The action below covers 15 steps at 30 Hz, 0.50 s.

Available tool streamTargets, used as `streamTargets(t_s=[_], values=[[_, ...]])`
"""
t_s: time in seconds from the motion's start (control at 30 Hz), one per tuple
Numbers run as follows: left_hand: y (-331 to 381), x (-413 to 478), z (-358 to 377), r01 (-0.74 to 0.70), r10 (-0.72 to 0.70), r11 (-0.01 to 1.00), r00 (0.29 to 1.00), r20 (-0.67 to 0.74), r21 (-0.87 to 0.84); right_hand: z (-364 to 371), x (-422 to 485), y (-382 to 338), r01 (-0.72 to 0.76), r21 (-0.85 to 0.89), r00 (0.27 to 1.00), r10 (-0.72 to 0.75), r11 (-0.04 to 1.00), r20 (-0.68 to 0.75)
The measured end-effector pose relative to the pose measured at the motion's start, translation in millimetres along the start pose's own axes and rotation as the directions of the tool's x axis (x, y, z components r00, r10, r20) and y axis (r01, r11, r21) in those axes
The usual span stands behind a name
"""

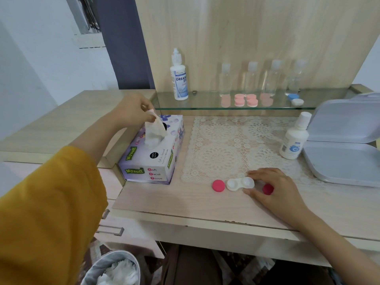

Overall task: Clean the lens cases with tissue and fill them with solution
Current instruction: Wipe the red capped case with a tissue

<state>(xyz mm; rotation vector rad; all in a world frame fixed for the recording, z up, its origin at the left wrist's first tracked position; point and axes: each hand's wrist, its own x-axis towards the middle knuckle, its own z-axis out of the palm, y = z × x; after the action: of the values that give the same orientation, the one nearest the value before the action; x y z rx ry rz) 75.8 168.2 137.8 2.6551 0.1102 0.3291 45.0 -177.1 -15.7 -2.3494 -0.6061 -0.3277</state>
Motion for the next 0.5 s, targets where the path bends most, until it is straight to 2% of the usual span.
streamTargets(t_s=[0.1,0.3,0.5], values=[[12,-5,-7,-0.061,0.064,0.993,0.998,0.028,-0.097,0,0,-1,-0.003,0.002,1.0,0.003,1.0,0.008],[47,-11,-5,-0.158,0.151,0.973,0.987,-0.053,-0.169,-6,-4,-8,-0.054,0.073,0.998,0.055,0.996,-0.013],[78,-39,33,-0.048,0.14,0.871,0.978,0.153,-0.49,-16,-3,-22,-0.076,0.264,0.979,0.122,0.962,-0.162]])
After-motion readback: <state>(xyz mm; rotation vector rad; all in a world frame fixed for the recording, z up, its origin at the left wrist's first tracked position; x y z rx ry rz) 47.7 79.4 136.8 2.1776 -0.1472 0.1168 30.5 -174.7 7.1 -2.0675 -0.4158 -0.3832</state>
